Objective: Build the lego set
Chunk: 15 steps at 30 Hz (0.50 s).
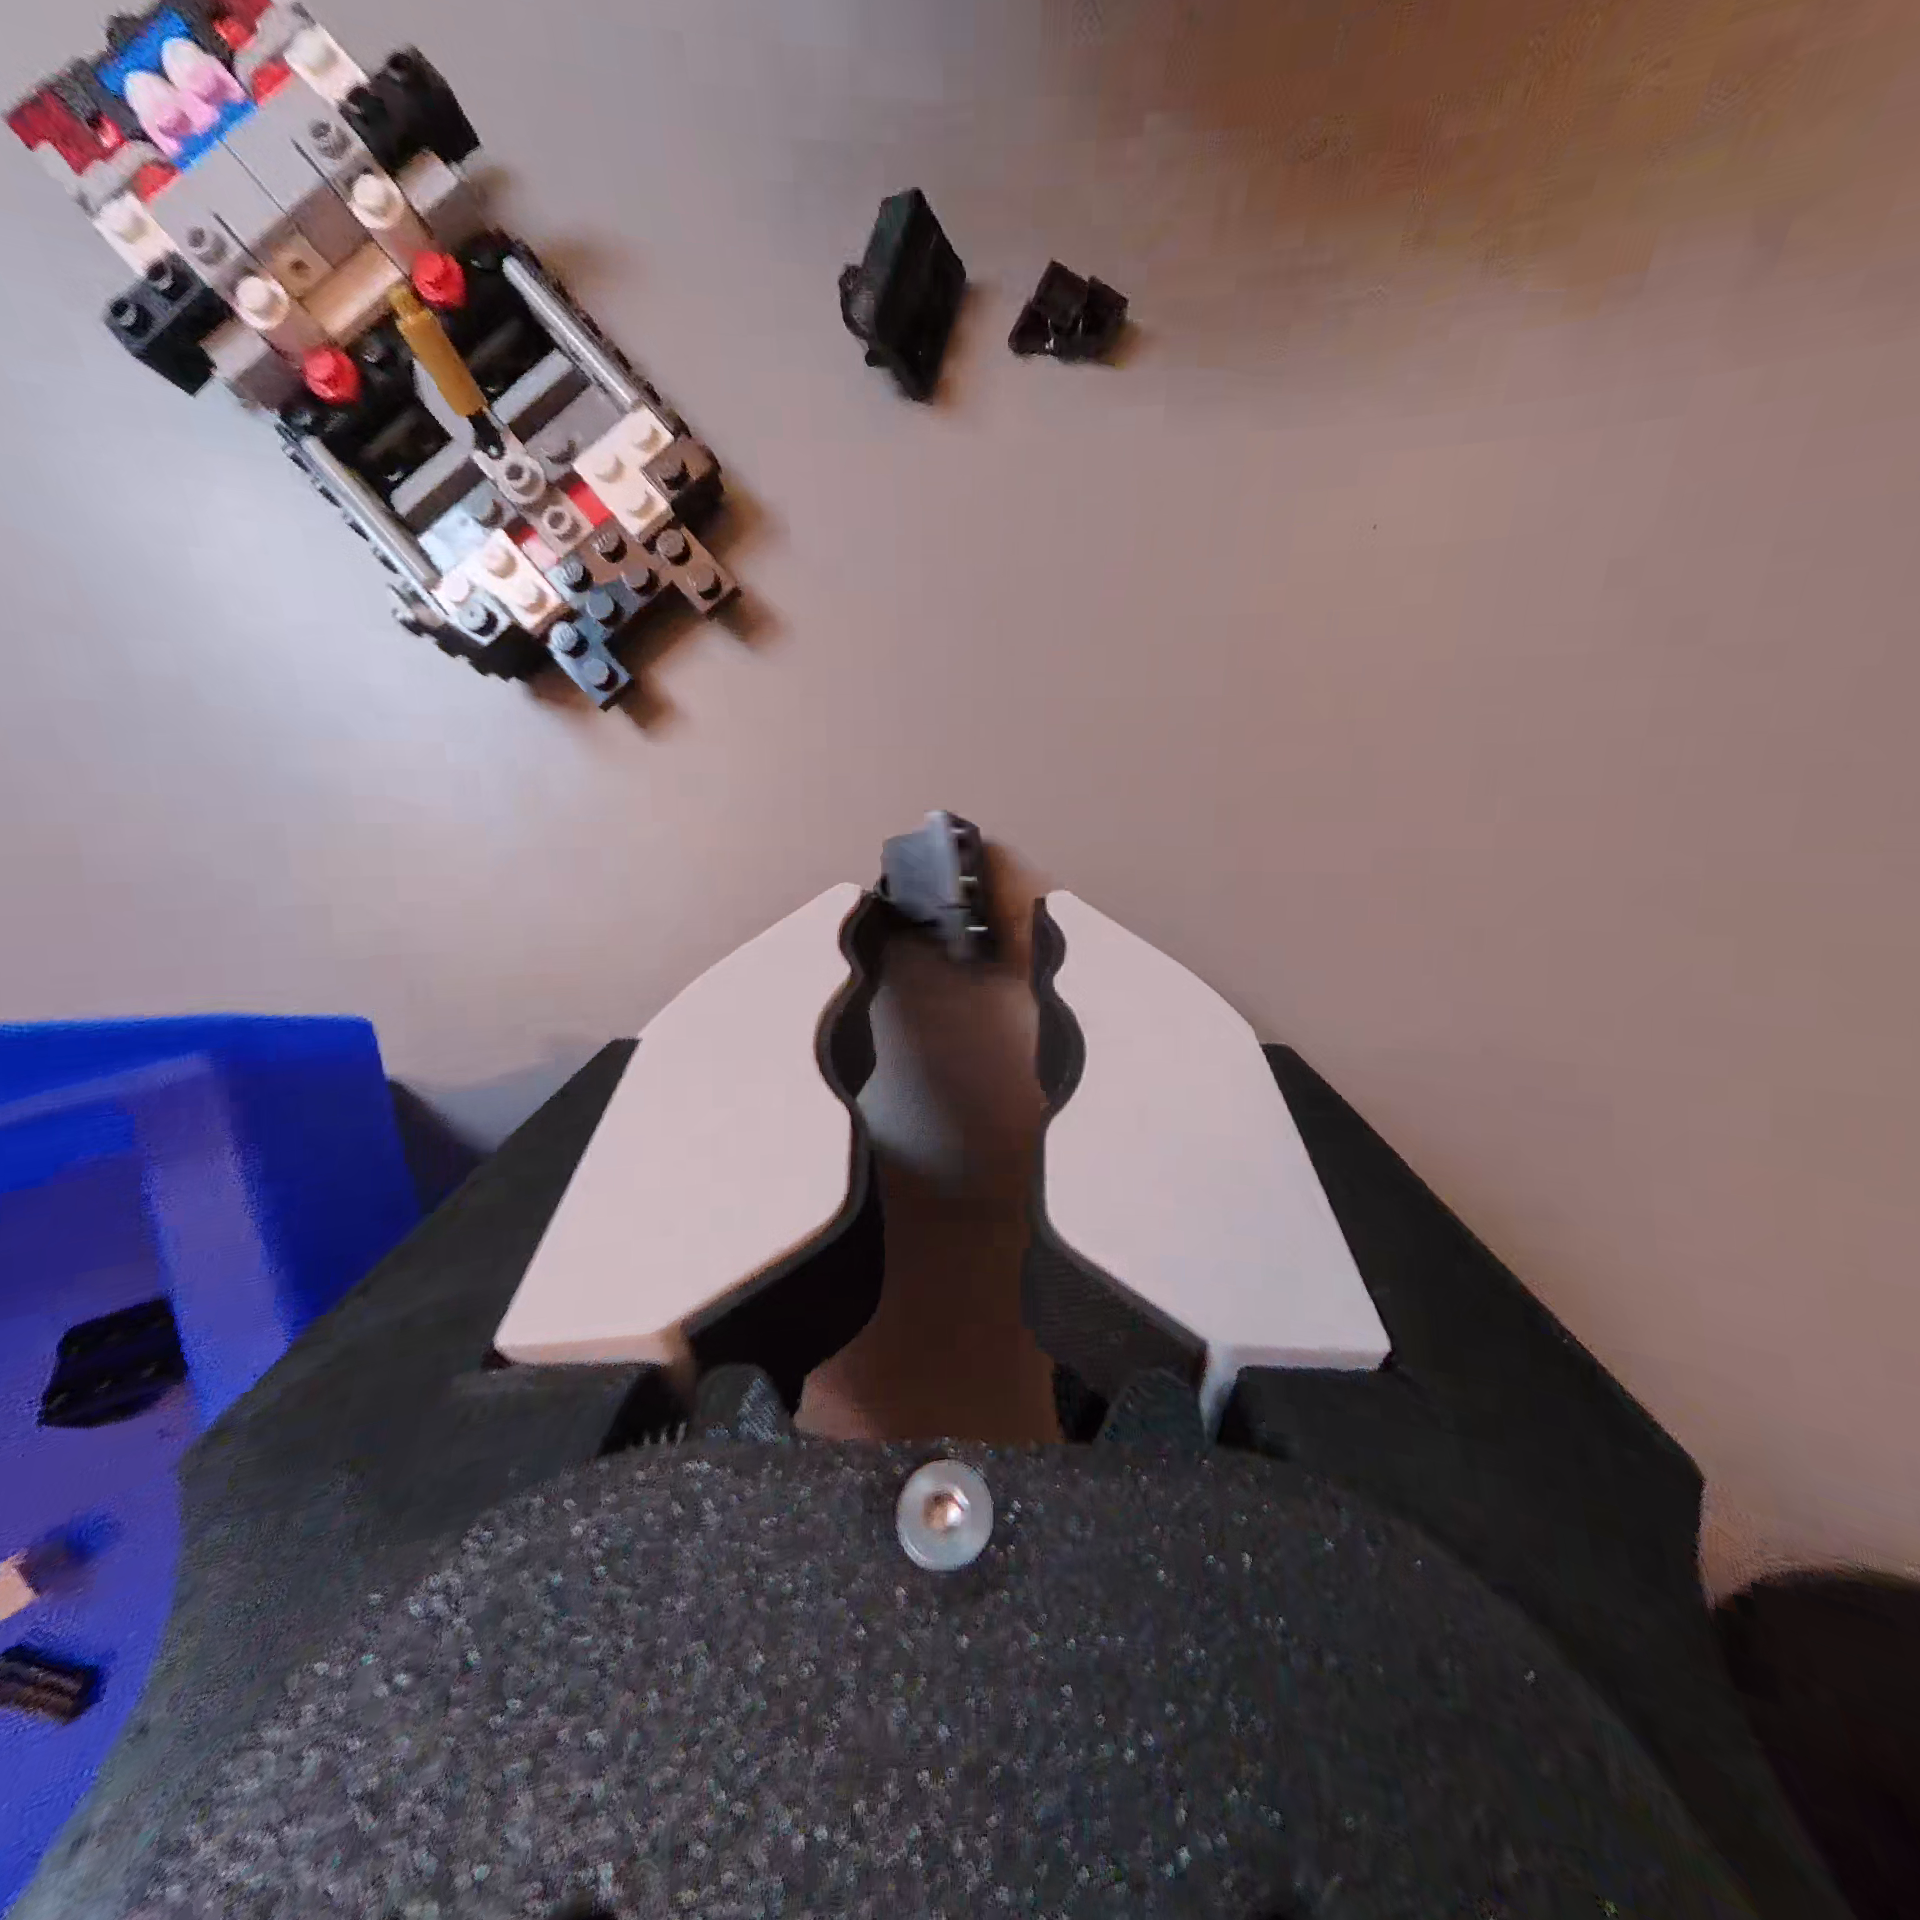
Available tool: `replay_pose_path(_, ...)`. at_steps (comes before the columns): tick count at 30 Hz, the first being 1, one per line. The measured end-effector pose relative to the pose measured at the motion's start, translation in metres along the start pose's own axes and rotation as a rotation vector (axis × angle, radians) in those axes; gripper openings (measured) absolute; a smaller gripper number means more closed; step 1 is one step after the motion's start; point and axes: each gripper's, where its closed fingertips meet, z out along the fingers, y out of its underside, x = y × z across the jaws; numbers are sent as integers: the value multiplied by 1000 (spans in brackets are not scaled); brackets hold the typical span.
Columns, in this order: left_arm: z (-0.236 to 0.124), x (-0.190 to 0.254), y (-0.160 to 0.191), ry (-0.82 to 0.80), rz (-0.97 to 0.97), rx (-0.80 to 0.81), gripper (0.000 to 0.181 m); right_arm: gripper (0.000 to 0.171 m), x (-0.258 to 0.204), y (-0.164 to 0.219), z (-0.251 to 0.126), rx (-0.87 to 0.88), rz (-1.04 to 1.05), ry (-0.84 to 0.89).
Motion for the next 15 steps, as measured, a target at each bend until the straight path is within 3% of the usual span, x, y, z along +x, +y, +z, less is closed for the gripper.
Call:
replay_pose_path(4,2,-5,-3,-71,56,-23,18,41,-42,-36,13,104,-11,-172)
replay_pose_path(7,2,-6,-8,-90,99,11,18,37,-61,-42,27,103,-56,-223)
replay_pose_path(15,-17,-14,-57,-171,135,320,18,27,-64,-43,31,206,-39,-230)
